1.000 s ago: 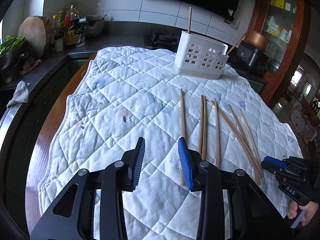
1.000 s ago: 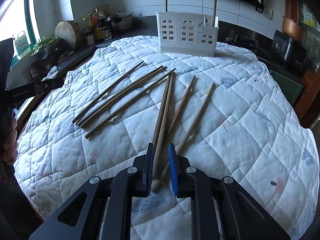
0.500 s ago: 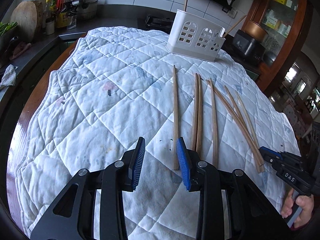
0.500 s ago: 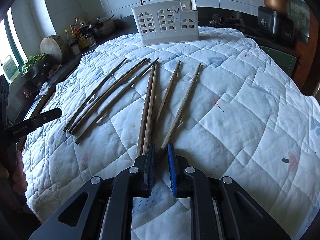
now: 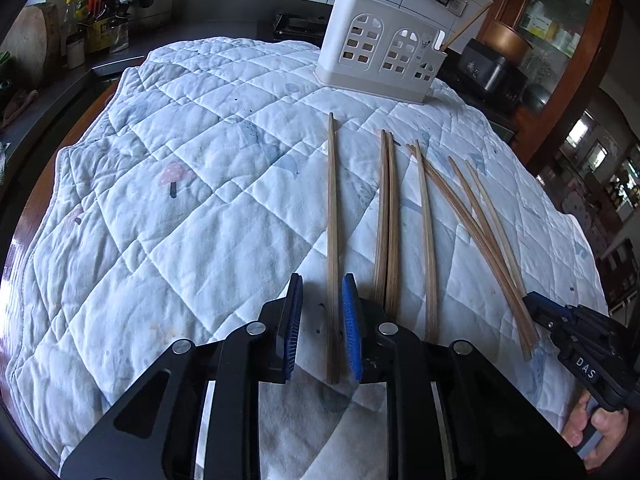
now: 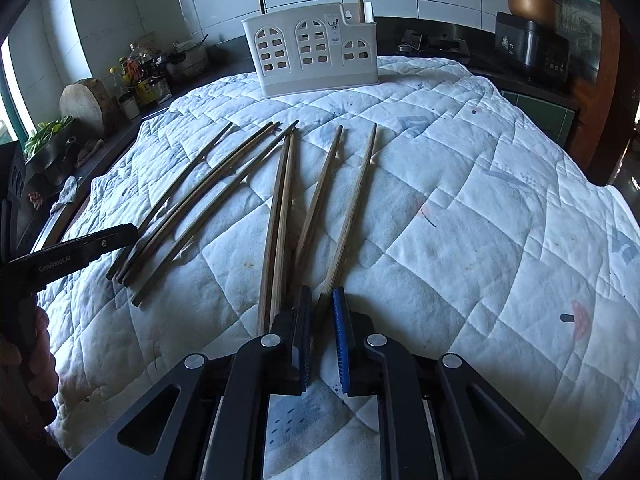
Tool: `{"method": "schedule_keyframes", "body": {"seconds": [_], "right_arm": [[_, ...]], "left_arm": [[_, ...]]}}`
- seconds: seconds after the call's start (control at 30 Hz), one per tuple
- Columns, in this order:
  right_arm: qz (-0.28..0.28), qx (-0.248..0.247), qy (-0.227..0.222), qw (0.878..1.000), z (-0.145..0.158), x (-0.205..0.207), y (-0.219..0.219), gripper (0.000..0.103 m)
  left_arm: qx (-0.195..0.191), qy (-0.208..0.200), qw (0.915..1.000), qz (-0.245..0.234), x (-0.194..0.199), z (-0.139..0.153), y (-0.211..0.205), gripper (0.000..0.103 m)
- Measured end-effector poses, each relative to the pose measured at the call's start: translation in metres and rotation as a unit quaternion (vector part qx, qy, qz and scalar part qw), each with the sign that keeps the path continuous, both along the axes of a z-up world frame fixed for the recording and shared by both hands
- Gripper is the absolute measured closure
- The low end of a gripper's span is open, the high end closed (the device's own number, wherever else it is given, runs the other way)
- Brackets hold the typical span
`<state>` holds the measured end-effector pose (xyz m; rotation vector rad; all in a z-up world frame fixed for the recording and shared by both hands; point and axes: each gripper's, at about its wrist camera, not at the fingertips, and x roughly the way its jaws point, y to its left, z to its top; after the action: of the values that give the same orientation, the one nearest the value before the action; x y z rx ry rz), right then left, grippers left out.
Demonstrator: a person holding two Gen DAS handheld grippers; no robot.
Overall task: Organize utensils
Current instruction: 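Close the right gripper on a chopstick while the left gripper grasps another chopstick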
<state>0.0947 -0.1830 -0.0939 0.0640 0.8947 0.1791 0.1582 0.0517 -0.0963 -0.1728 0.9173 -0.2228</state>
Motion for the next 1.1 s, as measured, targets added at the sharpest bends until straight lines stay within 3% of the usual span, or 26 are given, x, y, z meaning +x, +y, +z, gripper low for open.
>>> {"method": "schedule_keyframes", "body": {"seconds": [0.4,0.57,0.8,1.1], "right_arm": [[-0.002,-0.016,-0.008,1.000,-0.002,0.002,0.000,0.093],[-0.003,-0.019,-0.017,1.000,0.002,-0.001,-0.002,0.095],[-0.007,-0.028,-0.048,0.998,0.020,-0.011,-0.013,0.096],[0.009,-0.035,-0.109,0.993,0.065,-0.014,-0.018,0.096]], "left_arm": [[0.023,-0.008,0.9997,-0.002,0.014,-0.003,-0.014,0.084],[0.062,-0.011,0.9980,0.001,0.019,-0.001,-0.021,0.095],[0.038,-0.014,0.9992,0.001,0.019,0.005,-0.013,0.097],[0.032,-0.074,0.9967,0.002,0.000,0.042,-0.012,0.098]]}}
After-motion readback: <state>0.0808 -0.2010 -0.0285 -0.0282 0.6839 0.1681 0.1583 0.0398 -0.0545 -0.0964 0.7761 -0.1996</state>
